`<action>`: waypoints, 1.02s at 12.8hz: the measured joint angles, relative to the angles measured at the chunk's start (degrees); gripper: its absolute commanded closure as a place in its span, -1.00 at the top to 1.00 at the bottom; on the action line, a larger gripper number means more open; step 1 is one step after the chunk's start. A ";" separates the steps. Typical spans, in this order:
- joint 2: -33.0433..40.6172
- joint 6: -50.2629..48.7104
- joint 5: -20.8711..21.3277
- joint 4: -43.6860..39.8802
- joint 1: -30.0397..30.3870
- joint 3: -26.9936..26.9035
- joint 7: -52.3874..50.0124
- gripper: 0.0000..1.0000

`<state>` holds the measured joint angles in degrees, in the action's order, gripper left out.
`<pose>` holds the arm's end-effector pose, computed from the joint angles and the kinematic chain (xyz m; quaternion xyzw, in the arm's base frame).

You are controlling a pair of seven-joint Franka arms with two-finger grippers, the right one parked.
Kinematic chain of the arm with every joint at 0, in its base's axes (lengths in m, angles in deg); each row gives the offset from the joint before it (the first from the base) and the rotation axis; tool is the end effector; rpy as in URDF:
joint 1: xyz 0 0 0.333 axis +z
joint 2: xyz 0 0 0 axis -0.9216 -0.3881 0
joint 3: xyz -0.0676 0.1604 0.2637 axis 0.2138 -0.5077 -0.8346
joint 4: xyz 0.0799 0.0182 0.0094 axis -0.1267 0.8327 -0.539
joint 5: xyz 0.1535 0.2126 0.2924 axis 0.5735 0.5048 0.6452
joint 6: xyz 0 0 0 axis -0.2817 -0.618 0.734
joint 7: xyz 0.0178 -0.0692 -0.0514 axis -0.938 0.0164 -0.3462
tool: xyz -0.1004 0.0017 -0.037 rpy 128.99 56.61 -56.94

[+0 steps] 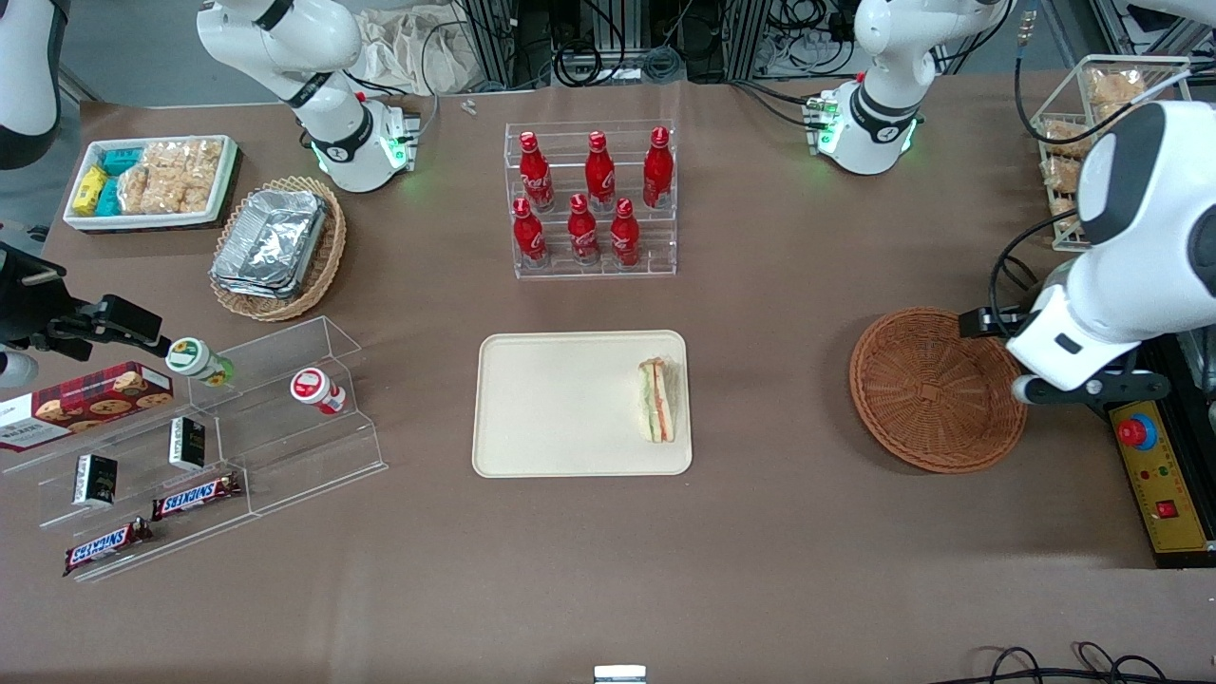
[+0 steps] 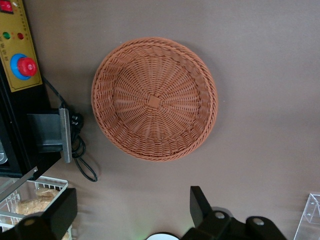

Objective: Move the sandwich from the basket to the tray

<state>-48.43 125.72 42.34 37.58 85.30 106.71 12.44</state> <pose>0.6044 -0.0524 0.5191 -0.9912 -0.0088 0.1083 0.0762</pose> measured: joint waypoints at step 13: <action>4.29 3.84 -10.46 2.63 -15.24 -24.96 4.40 1.00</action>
<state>-44.14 129.56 31.88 40.21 70.06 81.75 16.84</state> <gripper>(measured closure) 0.000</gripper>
